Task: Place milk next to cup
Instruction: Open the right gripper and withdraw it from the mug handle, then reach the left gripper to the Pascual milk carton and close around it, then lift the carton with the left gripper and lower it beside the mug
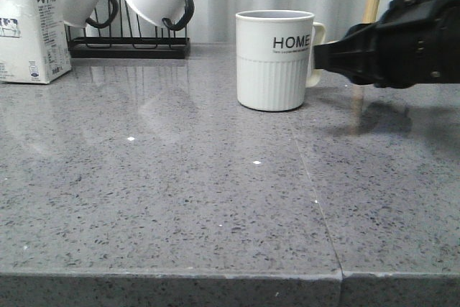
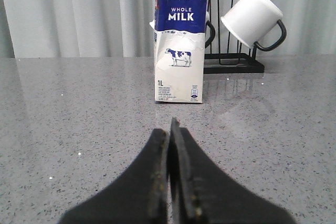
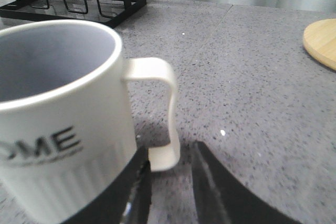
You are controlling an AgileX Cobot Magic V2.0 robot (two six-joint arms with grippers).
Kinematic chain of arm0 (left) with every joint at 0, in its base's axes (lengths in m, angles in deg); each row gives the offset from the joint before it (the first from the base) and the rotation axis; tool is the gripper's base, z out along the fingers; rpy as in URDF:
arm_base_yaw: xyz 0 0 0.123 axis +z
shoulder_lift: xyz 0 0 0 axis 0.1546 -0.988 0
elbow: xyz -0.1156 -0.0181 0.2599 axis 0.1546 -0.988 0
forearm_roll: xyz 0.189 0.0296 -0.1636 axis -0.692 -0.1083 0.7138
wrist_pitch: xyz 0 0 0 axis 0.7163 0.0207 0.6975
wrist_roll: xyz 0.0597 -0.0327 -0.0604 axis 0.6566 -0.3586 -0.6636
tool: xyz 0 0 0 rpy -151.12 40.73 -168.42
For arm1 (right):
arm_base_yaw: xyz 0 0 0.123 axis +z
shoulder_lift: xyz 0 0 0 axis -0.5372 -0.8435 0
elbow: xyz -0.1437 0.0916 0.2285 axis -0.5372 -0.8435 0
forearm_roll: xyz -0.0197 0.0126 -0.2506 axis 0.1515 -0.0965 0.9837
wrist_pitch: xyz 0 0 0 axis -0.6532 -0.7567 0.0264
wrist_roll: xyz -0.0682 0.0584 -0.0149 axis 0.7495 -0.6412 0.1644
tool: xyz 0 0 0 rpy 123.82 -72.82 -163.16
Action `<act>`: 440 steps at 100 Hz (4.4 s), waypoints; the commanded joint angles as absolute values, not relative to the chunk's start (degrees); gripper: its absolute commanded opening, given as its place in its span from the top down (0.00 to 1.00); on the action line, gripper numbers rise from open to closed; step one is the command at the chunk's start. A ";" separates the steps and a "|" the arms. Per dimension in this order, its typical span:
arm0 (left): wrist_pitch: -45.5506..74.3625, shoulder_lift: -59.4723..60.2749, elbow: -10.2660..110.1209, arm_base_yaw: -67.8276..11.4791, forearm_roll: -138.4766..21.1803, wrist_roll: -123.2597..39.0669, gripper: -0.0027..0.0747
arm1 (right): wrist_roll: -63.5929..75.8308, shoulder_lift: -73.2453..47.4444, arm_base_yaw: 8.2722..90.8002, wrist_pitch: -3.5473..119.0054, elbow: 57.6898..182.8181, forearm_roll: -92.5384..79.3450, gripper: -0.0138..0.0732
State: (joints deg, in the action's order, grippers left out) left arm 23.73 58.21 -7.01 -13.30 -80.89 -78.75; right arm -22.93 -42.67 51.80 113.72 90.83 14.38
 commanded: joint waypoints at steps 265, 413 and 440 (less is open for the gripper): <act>48.35 -18.02 41.05 -16.34 -81.78 -79.49 0.14 | -26.74 33.92 51.77 65.64 69.79 14.66 0.92; 41.77 -12.25 43.59 -20.77 -79.61 -80.55 0.55 | -26.74 33.92 51.77 65.64 69.79 14.66 0.92; 41.94 -8.91 42.11 -33.07 -80.48 -80.55 0.56 | -26.74 33.92 51.77 65.64 69.79 14.66 0.92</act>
